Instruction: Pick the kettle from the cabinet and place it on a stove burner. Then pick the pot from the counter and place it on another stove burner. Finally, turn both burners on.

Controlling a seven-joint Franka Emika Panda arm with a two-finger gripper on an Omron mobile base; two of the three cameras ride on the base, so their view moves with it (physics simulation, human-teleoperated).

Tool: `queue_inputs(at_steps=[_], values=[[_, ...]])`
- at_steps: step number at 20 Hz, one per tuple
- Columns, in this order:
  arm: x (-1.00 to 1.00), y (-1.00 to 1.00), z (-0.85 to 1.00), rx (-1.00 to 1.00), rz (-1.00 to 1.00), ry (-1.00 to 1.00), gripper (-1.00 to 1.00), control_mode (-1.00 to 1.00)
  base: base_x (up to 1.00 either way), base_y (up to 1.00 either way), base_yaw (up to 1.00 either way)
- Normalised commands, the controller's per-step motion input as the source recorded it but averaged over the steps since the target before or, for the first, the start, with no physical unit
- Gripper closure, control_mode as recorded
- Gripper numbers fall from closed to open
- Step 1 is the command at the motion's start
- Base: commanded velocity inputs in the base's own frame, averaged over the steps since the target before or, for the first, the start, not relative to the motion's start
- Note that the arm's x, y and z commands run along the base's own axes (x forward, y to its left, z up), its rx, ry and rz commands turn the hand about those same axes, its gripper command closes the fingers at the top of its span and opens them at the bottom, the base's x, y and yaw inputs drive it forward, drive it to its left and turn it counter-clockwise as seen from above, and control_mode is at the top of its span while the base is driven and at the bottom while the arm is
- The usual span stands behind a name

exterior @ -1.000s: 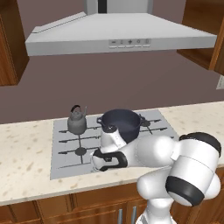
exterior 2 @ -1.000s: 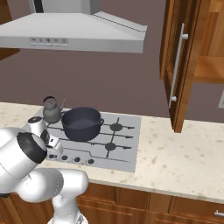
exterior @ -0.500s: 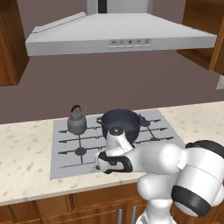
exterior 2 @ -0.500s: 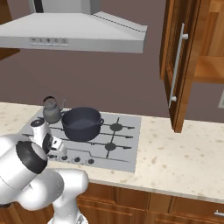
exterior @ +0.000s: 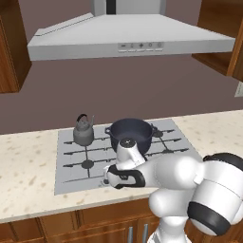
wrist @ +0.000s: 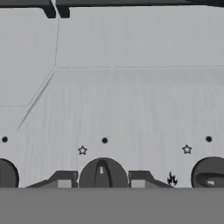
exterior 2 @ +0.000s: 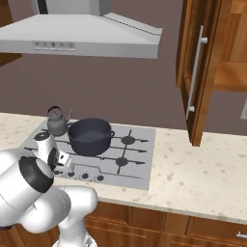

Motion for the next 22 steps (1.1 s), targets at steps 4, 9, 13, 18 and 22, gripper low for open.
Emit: queue_inputs(at_steps=[4, 9, 13, 18, 22], values=[[0.01, 0.00, -0.04, 0.00, 0.06, -0.02, 1.00, -1.00, 0.00, 0.00, 0.00], [0.00, -0.03, -0.11, 0.02, 0.13, -0.05, 1.00, -1.00, 0.00, 0.00, 0.00], [0.00, -0.03, -0.11, 0.02, 0.16, -0.02, 1.00, -1.00, 0.00, 0.00, 0.00], [0.00, -0.05, -0.11, 0.03, 0.16, -0.01, 1.00, -1.00, 0.00, 0.00, 0.00], [0.00, -0.01, -0.15, 0.03, 0.19, -0.03, 1.00, -1.00, 0.00, 0.00, 0.00]])
